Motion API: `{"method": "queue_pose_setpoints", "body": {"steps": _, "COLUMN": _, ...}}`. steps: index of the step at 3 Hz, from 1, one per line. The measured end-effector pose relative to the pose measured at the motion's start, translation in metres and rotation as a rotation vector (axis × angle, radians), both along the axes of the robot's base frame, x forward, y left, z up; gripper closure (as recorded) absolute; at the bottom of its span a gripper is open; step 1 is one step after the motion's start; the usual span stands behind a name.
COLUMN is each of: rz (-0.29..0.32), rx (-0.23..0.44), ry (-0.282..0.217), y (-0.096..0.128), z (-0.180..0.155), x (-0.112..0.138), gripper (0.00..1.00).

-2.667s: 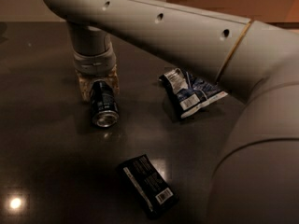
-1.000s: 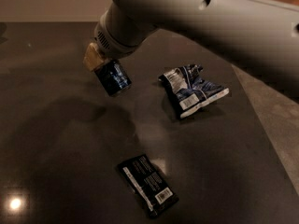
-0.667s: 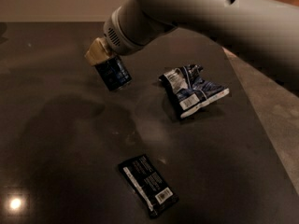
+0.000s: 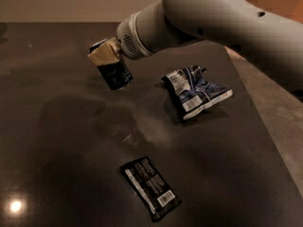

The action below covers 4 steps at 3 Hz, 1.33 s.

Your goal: Place pepsi can upright

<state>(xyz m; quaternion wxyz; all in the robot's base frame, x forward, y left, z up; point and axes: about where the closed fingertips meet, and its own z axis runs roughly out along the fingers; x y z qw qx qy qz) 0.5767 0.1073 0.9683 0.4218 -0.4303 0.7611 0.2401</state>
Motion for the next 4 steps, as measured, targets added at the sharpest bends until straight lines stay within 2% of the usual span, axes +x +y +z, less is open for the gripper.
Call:
{"method": "queue_pose_setpoints", "body": {"steps": 1, "rz": 0.079, "rx": 0.018, "ry": -0.089, "y": 0.0003, "z": -0.0015, "x": -0.0024, "gripper": 1.0}}
{"method": "queue_pose_setpoints", "body": {"steps": 2, "rz": 0.124, "rx": -0.018, "ry": -0.153, "y": 0.002, "z": 0.0001, "x": -0.0051, "gripper": 1.0}}
{"method": "queue_pose_setpoints", "body": {"steps": 4, "rz": 0.144, "rx": -0.003, "ry": -0.164, "y": 0.0031, "z": 0.0001, "x": -0.0073, "gripper": 1.0}}
